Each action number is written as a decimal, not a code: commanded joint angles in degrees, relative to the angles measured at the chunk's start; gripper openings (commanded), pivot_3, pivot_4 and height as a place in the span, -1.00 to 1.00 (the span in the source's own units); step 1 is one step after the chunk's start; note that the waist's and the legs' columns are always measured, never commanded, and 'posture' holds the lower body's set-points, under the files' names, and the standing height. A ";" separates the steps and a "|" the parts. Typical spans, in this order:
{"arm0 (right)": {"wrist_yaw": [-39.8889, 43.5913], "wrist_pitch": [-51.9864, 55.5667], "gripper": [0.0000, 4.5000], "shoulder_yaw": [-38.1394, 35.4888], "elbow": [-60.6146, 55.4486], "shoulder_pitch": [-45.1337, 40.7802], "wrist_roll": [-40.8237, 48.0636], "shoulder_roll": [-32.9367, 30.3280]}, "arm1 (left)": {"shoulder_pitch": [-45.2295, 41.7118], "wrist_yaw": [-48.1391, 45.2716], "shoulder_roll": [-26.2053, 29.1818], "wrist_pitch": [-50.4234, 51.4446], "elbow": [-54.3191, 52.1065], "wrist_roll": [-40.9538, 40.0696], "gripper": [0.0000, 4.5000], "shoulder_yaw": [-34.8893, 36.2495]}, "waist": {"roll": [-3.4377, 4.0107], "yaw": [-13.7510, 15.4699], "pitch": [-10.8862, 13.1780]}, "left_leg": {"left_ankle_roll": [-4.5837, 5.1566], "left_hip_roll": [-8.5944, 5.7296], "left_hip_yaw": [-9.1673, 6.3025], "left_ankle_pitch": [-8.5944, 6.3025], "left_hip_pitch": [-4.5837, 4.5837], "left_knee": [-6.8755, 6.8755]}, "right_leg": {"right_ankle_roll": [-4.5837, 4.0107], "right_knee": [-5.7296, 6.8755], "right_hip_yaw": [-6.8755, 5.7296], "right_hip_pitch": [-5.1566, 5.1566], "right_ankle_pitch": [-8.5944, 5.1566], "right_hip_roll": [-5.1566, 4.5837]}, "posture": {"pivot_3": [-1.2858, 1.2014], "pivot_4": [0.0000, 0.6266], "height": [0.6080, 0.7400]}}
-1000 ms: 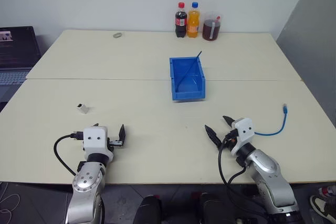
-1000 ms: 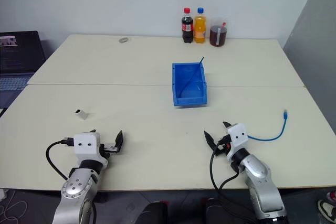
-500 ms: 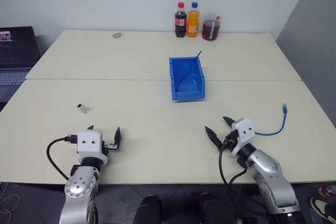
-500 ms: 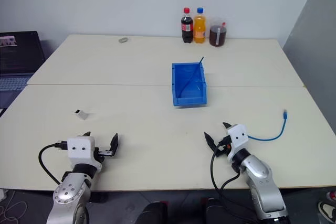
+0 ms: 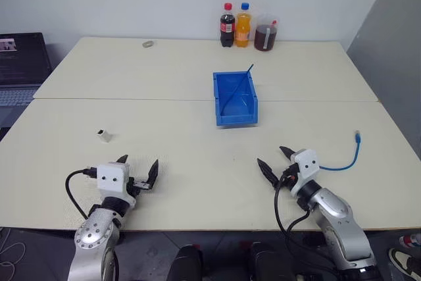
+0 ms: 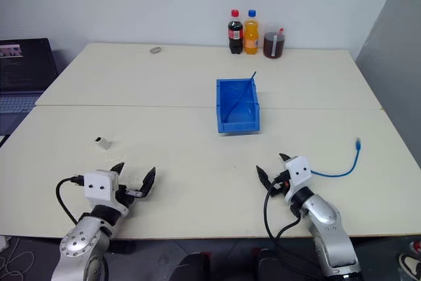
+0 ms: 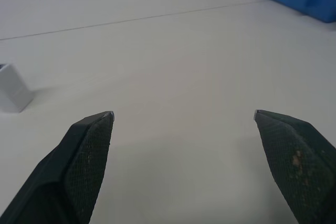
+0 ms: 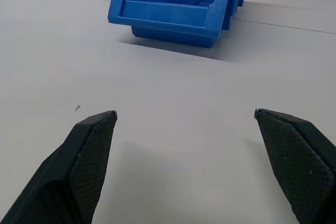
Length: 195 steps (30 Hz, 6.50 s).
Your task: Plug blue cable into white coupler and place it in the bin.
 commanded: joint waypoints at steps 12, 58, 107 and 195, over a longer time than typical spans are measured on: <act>-8.53 0.61 0.99 -11.91 -13.16 8.12 -1.00 -1.37 | -19.94 -33.01 20.62 18.86 -3.81 -16.38 1.00 -9.56 | 0.04 0.02 0.02 | 0.00 0.00 0.04 0.00 -0.03 -0.07 | -0.03 -0.02 0.01 -0.04 -0.02 0.00 | 0.03 -0.52 1.00; -10.19 27.03 -0.98 -25.13 23.79 -18.46 3.04 -20.69 | -35.13 -49.97 18.66 14.56 6.65 -8.46 1.00 -21.99 | 0.11 0.01 0.07 | 0.05 0.00 0.28 -0.02 -0.07 0.08 | -0.01 -0.05 0.23 -0.03 0.04 0.05 | 0.03 -0.52 1.00; 38.72 21.10 0.49 19.54 3.73 -36.61 -2.91 -8.74 | -21.32 -40.53 23.69 7.30 18.32 0.63 1.00 -13.83 | 0.15 0.38 0.18 | 0.04 0.31 0.20 -0.03 -0.08 0.06 | -0.39 0.05 0.01 -0.15 0.17 0.24 | 0.03 -0.52 1.00; 7.85 41.50 -0.32 0.62 -6.57 -29.65 31.85 7.17 | -34.91 -38.61 13.17 25.01 4.42 -18.43 -0.90 -12.38 | 0.16 -0.22 0.13 | 0.05 0.44 0.21 -0.03 -0.11 0.03 | -0.09 -0.02 0.08 -0.18 0.05 0.42 | 0.03 -0.52 1.00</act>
